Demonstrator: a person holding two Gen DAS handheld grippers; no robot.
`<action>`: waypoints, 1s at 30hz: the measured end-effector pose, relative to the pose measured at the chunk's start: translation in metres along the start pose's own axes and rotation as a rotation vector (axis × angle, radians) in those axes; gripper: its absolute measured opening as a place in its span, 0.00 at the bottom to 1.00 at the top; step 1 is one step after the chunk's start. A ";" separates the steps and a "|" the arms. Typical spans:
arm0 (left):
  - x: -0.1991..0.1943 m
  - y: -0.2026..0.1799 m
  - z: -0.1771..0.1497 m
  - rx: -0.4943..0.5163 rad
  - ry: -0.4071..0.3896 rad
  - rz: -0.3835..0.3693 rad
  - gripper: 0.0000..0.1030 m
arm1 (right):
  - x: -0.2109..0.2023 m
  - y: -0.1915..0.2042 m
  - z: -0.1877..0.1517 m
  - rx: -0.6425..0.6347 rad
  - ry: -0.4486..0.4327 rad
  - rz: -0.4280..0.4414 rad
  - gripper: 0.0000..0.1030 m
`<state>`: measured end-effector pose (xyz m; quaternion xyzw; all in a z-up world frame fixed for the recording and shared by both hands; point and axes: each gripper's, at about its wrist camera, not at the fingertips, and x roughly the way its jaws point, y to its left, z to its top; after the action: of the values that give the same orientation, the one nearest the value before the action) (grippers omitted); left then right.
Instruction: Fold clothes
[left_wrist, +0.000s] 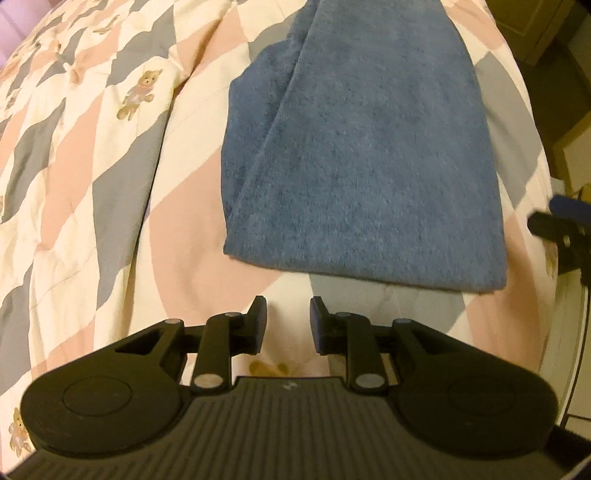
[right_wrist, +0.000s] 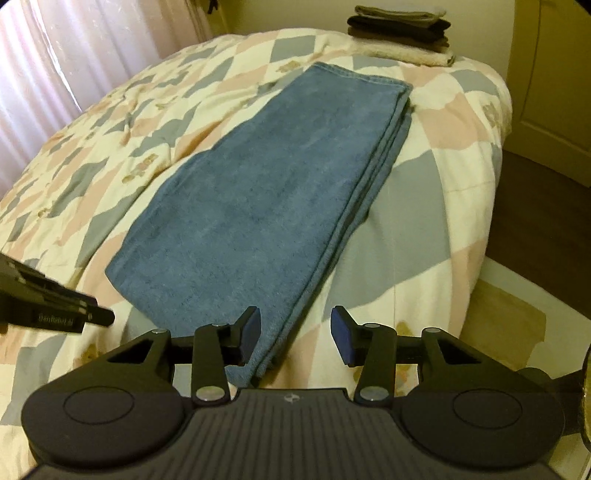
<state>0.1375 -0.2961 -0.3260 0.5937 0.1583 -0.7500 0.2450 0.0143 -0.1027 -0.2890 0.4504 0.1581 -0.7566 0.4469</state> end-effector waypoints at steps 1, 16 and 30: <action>0.000 -0.001 0.001 0.002 -0.002 0.000 0.21 | -0.001 0.000 -0.002 -0.003 0.002 -0.001 0.46; -0.009 -0.037 -0.080 0.886 -0.395 0.295 0.47 | -0.008 0.058 -0.050 -0.549 -0.115 -0.085 0.68; 0.107 -0.019 -0.119 1.698 -0.636 0.699 0.41 | 0.085 0.111 -0.117 -1.230 -0.269 -0.448 0.59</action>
<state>0.2049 -0.2367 -0.4596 0.3559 -0.6944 -0.6249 -0.0245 0.1521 -0.1340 -0.4042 -0.0288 0.5933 -0.6527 0.4702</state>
